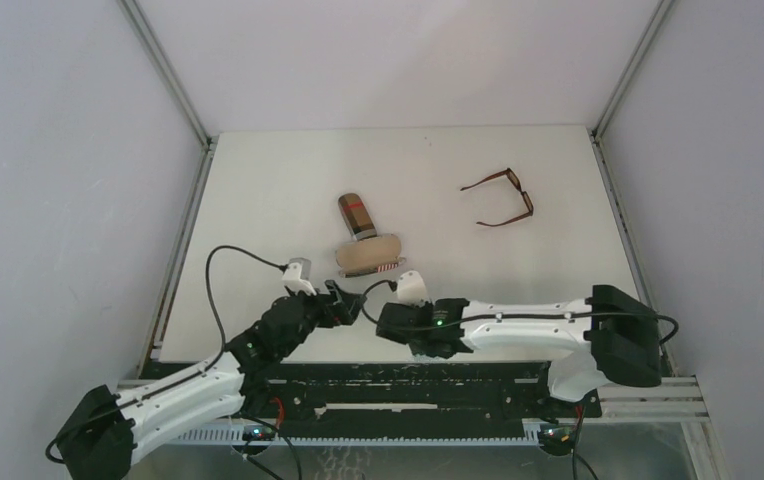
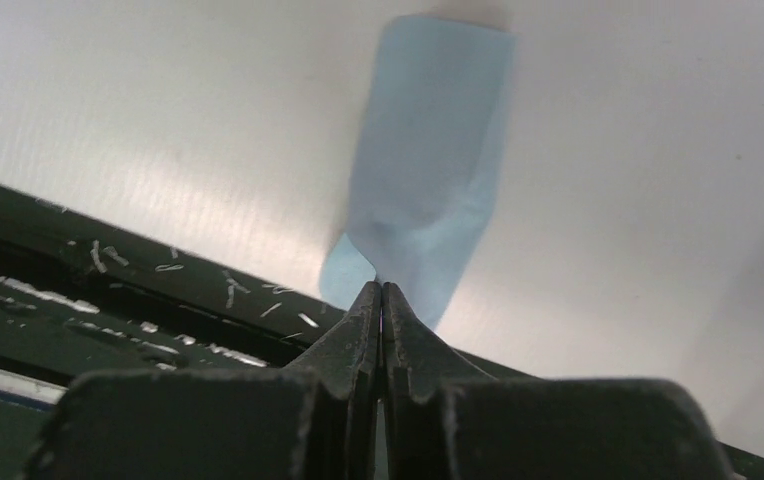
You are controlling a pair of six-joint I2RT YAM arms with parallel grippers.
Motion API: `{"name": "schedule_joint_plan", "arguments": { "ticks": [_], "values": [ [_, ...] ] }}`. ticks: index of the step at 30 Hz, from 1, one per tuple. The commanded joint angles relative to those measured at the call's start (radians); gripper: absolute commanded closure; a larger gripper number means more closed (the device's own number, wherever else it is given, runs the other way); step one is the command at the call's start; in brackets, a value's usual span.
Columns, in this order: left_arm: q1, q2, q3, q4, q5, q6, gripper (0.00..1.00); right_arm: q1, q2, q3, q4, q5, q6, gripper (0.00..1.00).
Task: Organize the sunglasses
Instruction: Adjust the glasses cleaning cloth at the center of the board.
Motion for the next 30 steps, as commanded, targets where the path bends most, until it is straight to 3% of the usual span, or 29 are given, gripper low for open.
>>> {"name": "schedule_joint_plan", "arguments": {
  "ticks": [1, 11, 22, 25, 30],
  "values": [
    [0.006, 0.104, 0.03, 0.155, 0.093, 0.067, 0.0, -0.078, -0.095, -0.071, 0.083, -0.048, -0.075, 1.0],
    [0.006, 0.415, 0.176, 0.388, 0.262, 0.419, 0.0, -0.198, -0.246, -0.171, 0.199, -0.151, -0.271, 1.0],
    [0.006, 0.605, 0.149, 0.82, 0.659, 0.84, 0.19, -0.256, -0.452, -0.212, 0.237, -0.245, -0.506, 1.0],
    [0.006, 0.637, 0.132, 0.95, 0.707, 0.875, 0.21, -0.272, -0.491, -0.216, 0.23, -0.264, -0.54, 1.0],
    [0.005, 0.686, 0.172, 0.96, 0.795, 0.92, 0.21, -0.291, -0.527, -0.218, 0.218, -0.31, -0.584, 1.0]
  ]
}}
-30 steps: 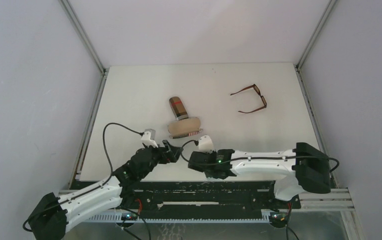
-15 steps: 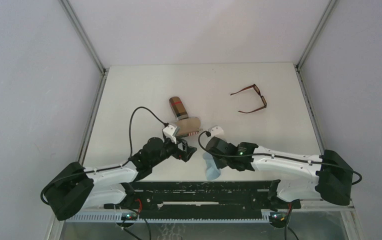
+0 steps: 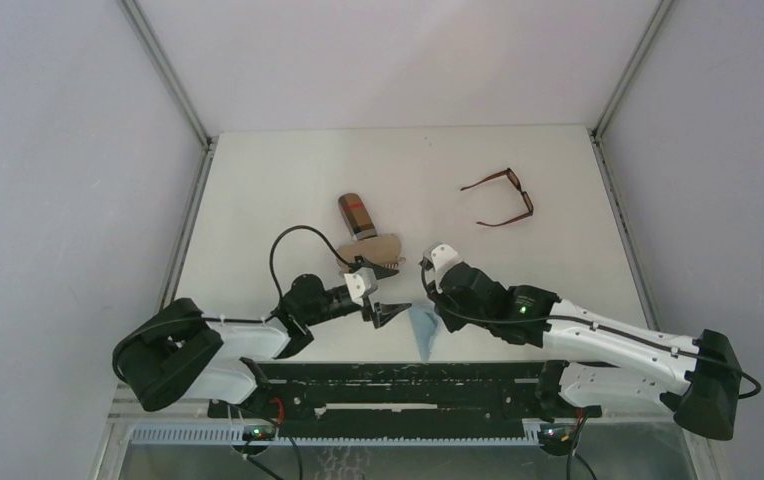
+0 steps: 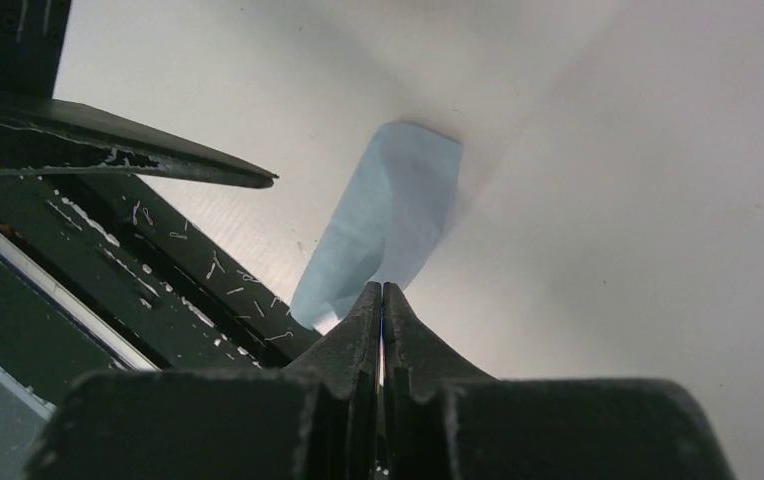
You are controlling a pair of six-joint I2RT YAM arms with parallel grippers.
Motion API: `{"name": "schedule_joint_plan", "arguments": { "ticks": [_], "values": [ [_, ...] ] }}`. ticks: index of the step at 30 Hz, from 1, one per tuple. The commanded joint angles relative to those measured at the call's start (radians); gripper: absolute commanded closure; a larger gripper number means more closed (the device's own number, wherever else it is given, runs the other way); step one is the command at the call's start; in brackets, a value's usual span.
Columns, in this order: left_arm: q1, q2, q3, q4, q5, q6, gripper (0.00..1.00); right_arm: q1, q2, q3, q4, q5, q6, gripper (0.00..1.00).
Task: Organize the sunglasses
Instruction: Adjust the glasses cleaning cloth at the center of the board.
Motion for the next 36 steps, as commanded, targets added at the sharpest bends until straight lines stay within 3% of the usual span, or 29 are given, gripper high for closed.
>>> {"name": "schedule_joint_plan", "arguments": {
  "ticks": [1, 7, 11, 16, 18, 26, 32, 36],
  "values": [
    [0.002, 0.037, 0.03, 0.133, 0.128, 0.106, 0.2, -0.016, -0.046, 0.002, 0.022, -0.049, -0.09, 1.0],
    [0.003, 0.039, 0.066, 0.121, 0.147, 0.13, 0.21, -0.04, -0.128, 0.007, 0.024, -0.084, -0.128, 1.0],
    [0.003, 0.01, 0.057, 0.095, 0.051, 0.097, 0.21, -0.101, -0.109, 0.021, -0.025, -0.057, -0.025, 1.0],
    [0.003, -0.079, 0.01, 0.065, -0.176, -0.06, 0.17, -0.063, -0.049, -0.018, -0.013, -0.055, 0.09, 0.74],
    [0.003, -0.127, -0.02, 0.048, -0.287, -0.133, 0.16, -0.006, -0.021, -0.029, 0.008, -0.026, 0.127, 0.69],
    [0.007, -0.397, -0.033, -0.343, -0.674, -0.35, 0.13, 0.12, 0.153, -0.028, 0.087, 0.024, 0.256, 0.66],
    [0.022, -0.511, -0.032, -0.557, -0.75, -0.494, 0.12, 0.099, 0.277, 0.008, 0.084, 0.105, 0.326, 0.64],
    [0.025, -0.54, -0.045, -0.609, -0.739, -0.522, 0.12, 0.085, 0.346, 0.047, 0.102, 0.068, 0.309, 0.62]
  ]
}}
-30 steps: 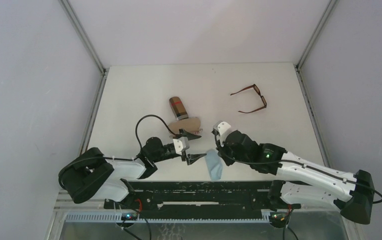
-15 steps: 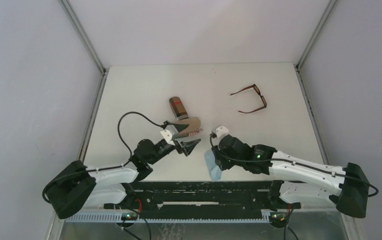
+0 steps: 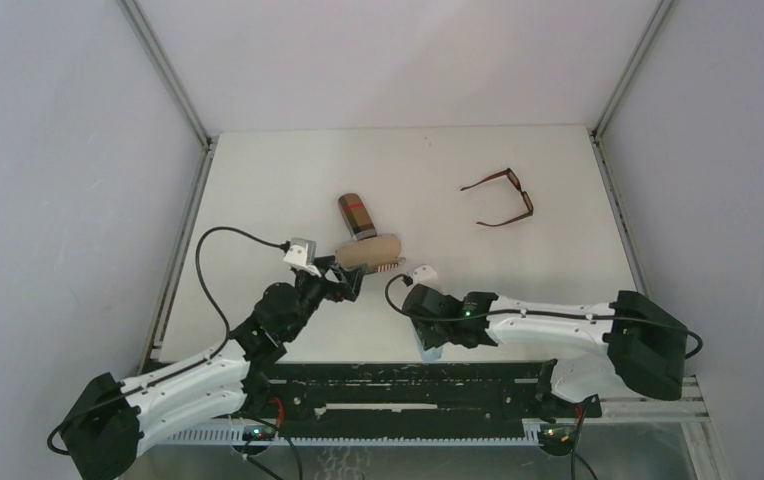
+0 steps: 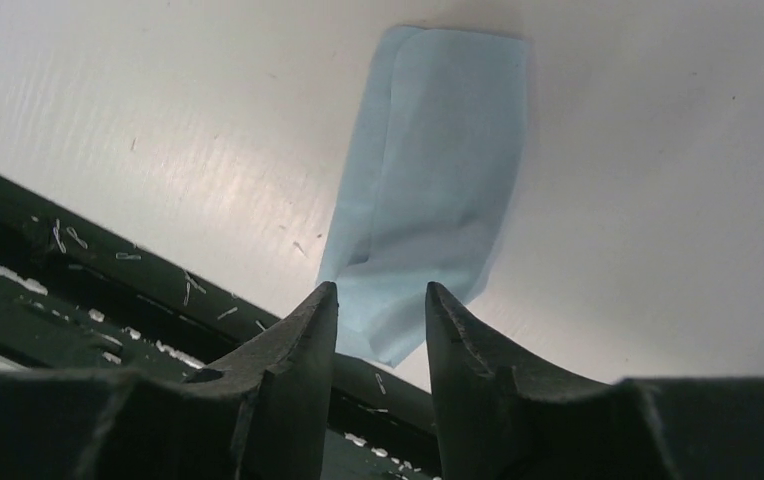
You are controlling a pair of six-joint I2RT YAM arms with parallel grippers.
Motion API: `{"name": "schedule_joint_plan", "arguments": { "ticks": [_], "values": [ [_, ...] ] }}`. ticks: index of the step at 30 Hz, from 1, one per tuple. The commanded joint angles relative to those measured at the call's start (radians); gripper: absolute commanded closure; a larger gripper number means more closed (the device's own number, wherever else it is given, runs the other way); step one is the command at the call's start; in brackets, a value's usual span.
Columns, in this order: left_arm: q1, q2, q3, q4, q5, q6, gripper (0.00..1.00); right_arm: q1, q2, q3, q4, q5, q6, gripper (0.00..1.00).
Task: Organize the sunglasses
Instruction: Adjust the glasses cleaning cloth at the center of the board.
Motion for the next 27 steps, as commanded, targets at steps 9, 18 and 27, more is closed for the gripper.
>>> {"name": "schedule_joint_plan", "arguments": {
  "ticks": [9, 18, 27],
  "values": [
    [0.009, -0.057, -0.02, -0.132, -0.034, -0.09, 0.13, -0.032, 0.168, 0.113, -0.003, -0.065, 0.05, 0.56],
    [0.01, -0.007, -0.006, -0.128, 0.009, -0.106, 0.13, -0.027, 0.167, 0.111, -0.058, -0.016, 0.078, 0.87],
    [0.009, 0.08, 0.024, -0.121, 0.042, -0.153, 0.14, -0.069, -0.018, 0.012, -0.023, 0.016, 0.06, 1.0]
  ]
}}
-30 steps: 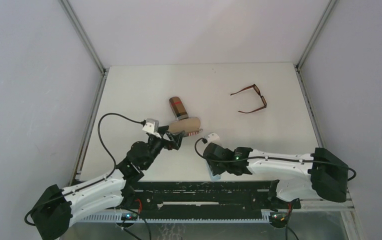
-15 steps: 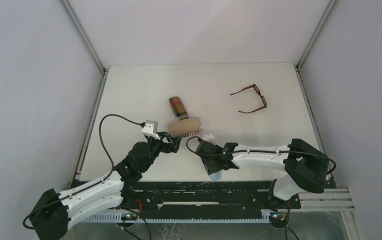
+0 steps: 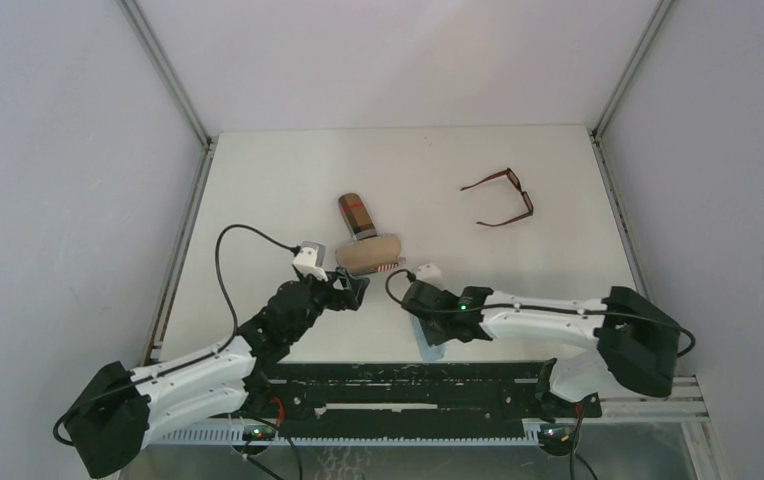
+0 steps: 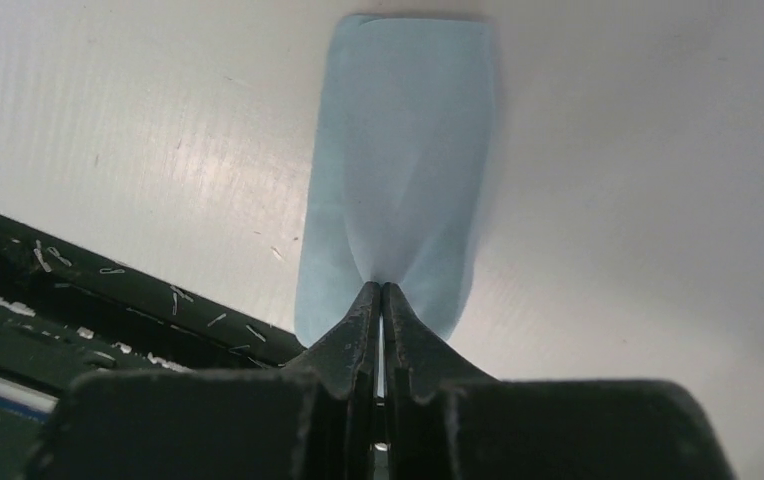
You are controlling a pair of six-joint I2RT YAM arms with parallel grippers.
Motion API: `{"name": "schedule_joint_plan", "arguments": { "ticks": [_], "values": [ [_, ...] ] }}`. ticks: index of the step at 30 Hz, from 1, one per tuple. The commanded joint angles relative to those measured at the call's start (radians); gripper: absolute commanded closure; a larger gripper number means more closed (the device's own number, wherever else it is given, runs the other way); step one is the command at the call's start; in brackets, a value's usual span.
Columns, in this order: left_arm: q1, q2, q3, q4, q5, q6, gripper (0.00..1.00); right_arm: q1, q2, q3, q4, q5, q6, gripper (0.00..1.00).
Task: Organize the sunglasses
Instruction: Adjust the glasses cleaning cloth at the center of the board.
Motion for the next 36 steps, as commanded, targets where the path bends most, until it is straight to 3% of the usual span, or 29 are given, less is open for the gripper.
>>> {"name": "schedule_joint_plan", "arguments": {
  "ticks": [1, 7, 16, 20, 24, 29, 36],
  "values": [
    [0.007, 0.037, 0.032, 0.033, 0.036, -0.044, 0.14, -0.044, -0.158, -0.064, 0.048, 0.022, -0.005, 1.0],
    [0.008, 0.113, 0.073, 0.037, 0.081, -0.046, 0.16, -0.191, -0.293, -0.154, 0.076, -0.043, -0.031, 1.0],
    [0.008, 0.172, 0.112, 0.025, 0.14, -0.04, 0.18, -0.415, -0.317, -0.215, 0.088, -0.061, -0.031, 0.99],
    [0.008, 0.176, 0.124, 0.006, 0.149, -0.032, 0.18, -0.441, -0.381, -0.208, 0.089, -0.041, -0.066, 0.75],
    [0.007, 0.175, 0.131, -0.013, 0.145, -0.03, 0.17, -0.444, -0.418, -0.197, 0.133, -0.097, -0.165, 0.64],
    [0.008, 0.165, 0.141, -0.037, 0.142, -0.028, 0.16, -0.46, -0.287, -0.098, 0.114, -0.14, -0.291, 0.57],
    [0.008, 0.106, 0.13, -0.091, 0.116, -0.031, 0.16, -0.462, -0.002, 0.074, 0.109, -0.198, -0.478, 0.55]
  ]
}}
